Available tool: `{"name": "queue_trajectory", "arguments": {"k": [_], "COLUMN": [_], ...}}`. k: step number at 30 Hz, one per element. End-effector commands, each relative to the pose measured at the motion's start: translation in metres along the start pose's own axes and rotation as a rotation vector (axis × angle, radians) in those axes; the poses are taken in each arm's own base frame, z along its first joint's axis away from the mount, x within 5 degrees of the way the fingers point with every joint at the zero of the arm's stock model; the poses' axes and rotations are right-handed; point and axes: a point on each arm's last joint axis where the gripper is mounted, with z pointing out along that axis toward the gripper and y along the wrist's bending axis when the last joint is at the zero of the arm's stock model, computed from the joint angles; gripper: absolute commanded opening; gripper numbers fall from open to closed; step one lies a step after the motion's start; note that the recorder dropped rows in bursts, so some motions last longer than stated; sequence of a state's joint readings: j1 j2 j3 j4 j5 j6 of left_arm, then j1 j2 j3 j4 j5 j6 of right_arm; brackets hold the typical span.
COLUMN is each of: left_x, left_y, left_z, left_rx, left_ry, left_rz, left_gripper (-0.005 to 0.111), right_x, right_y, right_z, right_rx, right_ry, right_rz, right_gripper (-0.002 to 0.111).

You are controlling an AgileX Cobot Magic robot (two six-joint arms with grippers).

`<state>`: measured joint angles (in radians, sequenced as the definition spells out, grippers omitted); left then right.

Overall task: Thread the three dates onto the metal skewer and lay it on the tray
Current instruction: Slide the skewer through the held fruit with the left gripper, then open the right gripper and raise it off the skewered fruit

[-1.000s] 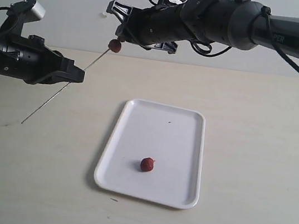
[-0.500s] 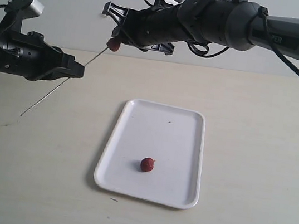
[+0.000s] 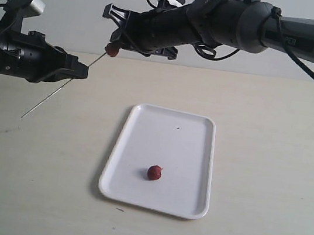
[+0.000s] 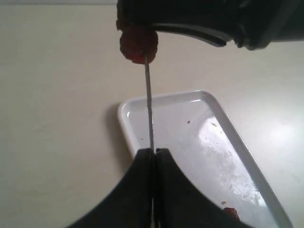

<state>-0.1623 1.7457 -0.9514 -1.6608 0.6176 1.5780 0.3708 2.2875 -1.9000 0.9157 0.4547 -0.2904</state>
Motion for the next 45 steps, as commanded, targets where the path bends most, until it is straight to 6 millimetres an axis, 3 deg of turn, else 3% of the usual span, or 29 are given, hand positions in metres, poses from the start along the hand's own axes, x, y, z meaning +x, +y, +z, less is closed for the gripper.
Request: {"name": "queue_trajectory", "arguments": {"k": [1,3,6,9,14,21,26,38,45], "left_x": [-0.003,-0.003,-0.001,0.0,0.001,0.001,0.001,0.003,0.01], "left_y": [-0.006,-0.006,-0.006,-0.006,-0.004,-0.004,-0.004,-0.004,-0.003], "left_z": [-0.001,-0.001,-0.001,-0.001,-0.001,-0.001,-0.001,-0.001,-0.002], "left_rx": [0.054,0.059,0.059,0.059,0.035,0.028,0.028,0.028,0.027], "left_ry": [-0.021,-0.014,-0.001,0.012,0.025,0.028,0.029,0.046,0.127], "left_rz": [0.002,0.013,0.026,0.039,0.034,0.036,0.038,0.059,0.084], "left_gripper": [0.0,0.0,0.0,0.0,0.0,0.0,0.0,0.0,0.0], "right_x": [0.005,0.005,0.002,0.001,-0.002,-0.012,-0.024,-0.053,-0.055], "right_y": [0.009,0.009,0.007,0.006,0.004,-0.017,-0.029,0.005,0.012], "right_z": [0.0,0.0,0.0,0.0,-0.002,-0.009,-0.025,-0.076,-0.109], "right_rx": [-0.026,-0.024,-0.01,0.008,0.031,0.109,0.119,0.101,0.238], "right_ry": [0.045,0.036,0.011,0.001,-0.026,-0.022,-0.004,-0.082,0.036], "right_rz": [-0.041,-0.04,-0.053,-0.071,-0.084,-0.074,-0.06,-0.202,-0.417], "right_gripper": [0.029,0.034,0.055,0.063,0.063,0.063,0.064,0.064,0.062]}}
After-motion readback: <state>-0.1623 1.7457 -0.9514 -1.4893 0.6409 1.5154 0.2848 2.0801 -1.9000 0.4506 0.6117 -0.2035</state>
